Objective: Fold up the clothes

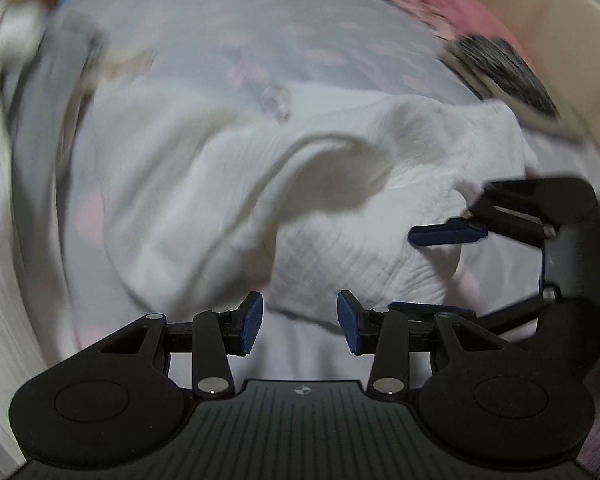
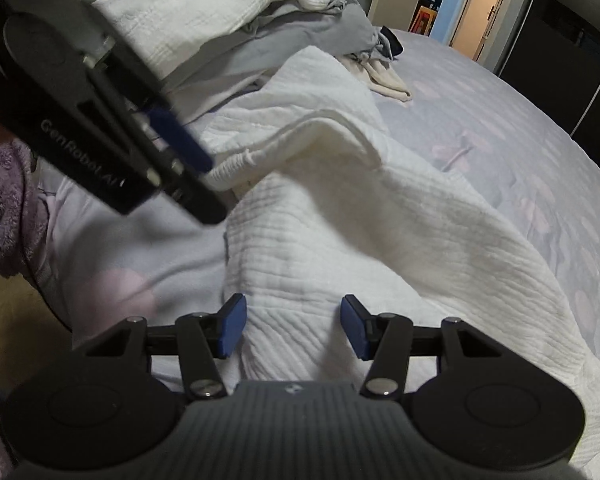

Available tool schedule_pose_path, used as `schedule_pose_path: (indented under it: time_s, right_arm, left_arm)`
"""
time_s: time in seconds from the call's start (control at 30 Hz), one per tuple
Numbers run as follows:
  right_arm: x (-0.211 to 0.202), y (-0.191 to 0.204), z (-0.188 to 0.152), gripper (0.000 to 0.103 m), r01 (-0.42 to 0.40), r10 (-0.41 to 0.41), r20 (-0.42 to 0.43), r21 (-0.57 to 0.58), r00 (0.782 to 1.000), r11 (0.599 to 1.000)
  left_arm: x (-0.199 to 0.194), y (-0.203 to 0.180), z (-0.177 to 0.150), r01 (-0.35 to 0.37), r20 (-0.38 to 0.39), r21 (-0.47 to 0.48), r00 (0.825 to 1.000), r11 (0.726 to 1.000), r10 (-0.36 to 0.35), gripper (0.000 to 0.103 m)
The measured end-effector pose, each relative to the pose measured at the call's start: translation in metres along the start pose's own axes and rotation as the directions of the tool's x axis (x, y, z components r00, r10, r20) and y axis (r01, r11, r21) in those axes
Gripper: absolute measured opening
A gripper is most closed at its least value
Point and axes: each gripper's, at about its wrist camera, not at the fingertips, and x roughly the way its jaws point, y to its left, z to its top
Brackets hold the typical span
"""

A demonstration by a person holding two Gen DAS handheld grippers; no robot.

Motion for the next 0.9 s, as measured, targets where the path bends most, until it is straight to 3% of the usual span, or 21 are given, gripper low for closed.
schedule_pose_path:
  time_s: [0.13, 0.3, 0.43, 0.57, 0.7, 0.73, 0.87, 0.9]
  right_arm:
    - [0.001, -0.003, 0.001, 0.056, 0.023, -0.023, -0.028, -0.019, 0.999, 1.0]
    - [0.014, -0.01, -0.004, 0.054, 0.031, -0.032, -0.099, -0.002, 0.995, 1.0]
    - [0.032, -0.023, -0.013, 0.053, 0.016, -0.003, -0.175, 0.075, 0.985, 0.997]
    - [0.039, -0.036, -0.015, 0.054, -0.002, 0.031, -0.192, 0.152, 0.981, 0.988]
    - [0.042, -0.038, -0.015, 0.056, -0.006, 0.038, -0.201, 0.157, 0.979, 0.988]
    - [0.043, -0.038, -0.014, 0.056, -0.005, 0.037, -0.202, 0.155, 0.979, 0.988]
    - [0.041, -0.04, -0.012, 0.056, -0.007, 0.041, -0.203, 0.163, 0.978, 0.987]
    - [0.04, -0.041, -0.012, 0.056, -0.009, 0.044, -0.201, 0.169, 0.979, 0.986]
  left_arm:
    - [0.013, 0.014, -0.003, 0.018, -0.027, -0.181, 0.999, 0.983, -0.023, 0.039]
    - [0.033, 0.018, -0.01, 0.028, -0.054, -0.291, 0.998, 0.956, -0.045, 0.039]
    - [0.044, 0.014, -0.016, 0.038, -0.053, -0.32, 0.997, 0.947, -0.058, 0.043]
    - [0.053, 0.009, -0.02, 0.031, -0.033, -0.327, 0.998, 0.945, -0.044, 0.046]
    - [0.059, 0.007, -0.019, 0.049, 0.012, -0.325, 0.999, 0.945, -0.047, 0.045]
    - [0.06, 0.005, -0.019, 0.049, 0.023, -0.316, 0.999, 0.947, -0.044, 0.043]
    - [0.056, 0.003, -0.015, 0.029, 0.063, -0.276, 0.998, 0.961, -0.012, 0.01]
    - [0.052, 0.005, -0.014, 0.039, 0.073, -0.284, 0.997, 0.958, -0.019, 0.009]
